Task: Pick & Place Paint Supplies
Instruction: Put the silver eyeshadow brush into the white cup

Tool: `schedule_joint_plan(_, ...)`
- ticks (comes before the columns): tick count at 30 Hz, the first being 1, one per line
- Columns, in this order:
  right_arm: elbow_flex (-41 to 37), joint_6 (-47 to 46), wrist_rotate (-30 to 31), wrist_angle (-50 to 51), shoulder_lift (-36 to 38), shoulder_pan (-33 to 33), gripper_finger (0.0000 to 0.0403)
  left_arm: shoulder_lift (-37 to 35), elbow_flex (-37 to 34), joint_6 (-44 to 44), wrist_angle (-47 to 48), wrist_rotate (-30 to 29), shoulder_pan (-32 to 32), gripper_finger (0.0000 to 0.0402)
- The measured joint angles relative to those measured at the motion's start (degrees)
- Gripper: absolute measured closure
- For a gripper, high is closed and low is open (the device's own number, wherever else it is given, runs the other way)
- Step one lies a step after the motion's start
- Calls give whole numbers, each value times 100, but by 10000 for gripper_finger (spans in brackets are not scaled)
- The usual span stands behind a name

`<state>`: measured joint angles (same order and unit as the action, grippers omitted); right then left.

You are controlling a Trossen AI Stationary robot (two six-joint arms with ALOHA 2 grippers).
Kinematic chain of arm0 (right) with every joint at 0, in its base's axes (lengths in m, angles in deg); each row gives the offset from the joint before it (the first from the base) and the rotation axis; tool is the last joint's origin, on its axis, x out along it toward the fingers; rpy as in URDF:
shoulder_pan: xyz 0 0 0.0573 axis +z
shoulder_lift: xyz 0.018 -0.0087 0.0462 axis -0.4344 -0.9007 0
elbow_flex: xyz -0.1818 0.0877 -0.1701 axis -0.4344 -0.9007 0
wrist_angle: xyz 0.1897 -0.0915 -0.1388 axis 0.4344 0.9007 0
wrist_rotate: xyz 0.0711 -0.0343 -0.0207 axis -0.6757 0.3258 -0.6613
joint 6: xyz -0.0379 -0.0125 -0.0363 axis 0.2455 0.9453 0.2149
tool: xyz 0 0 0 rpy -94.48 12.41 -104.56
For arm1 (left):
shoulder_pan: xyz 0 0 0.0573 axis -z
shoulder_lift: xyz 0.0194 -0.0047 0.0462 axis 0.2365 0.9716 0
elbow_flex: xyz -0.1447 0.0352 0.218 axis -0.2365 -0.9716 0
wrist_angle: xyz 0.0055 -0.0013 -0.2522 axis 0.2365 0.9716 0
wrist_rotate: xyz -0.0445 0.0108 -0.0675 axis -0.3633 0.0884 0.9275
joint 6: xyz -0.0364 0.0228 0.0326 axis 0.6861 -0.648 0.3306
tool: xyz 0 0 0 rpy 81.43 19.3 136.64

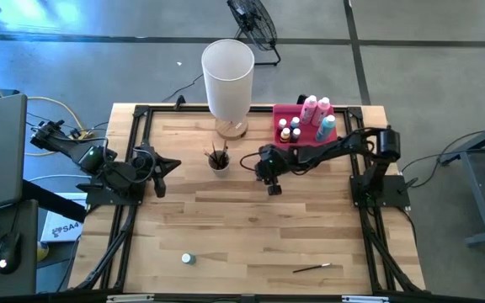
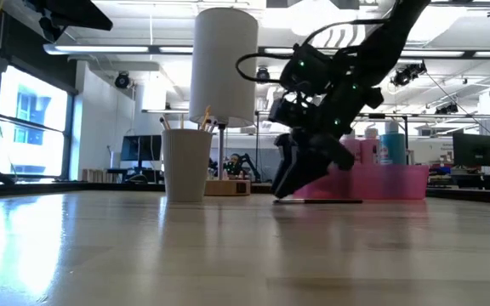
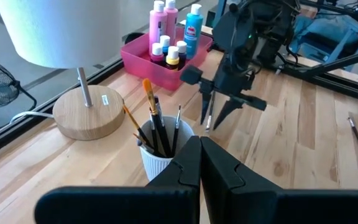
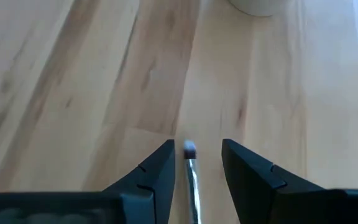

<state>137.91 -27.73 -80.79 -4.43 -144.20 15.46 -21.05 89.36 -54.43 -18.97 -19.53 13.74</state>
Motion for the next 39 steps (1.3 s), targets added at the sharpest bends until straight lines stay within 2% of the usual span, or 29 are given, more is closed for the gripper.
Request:
schedule_joint_plan(5, -1, 277, -105, 104, -86, -23, 277, -1, 0, -4, 9, 2, 0, 402)
schedule_joint_plan(17, 20, 267, -417, 38, -302, -33, 278, -1, 0, 0, 47, 2, -2, 402)
schedule_joint_plan(23, 17, 173, -666, 77, -327, -84, 297, -1, 0, 1, 45, 1, 0, 402)
schedule_joint_plan(39, 15, 189, -703, 421, -331, -173, 333, -1, 0, 4, 47, 2, -1, 402)
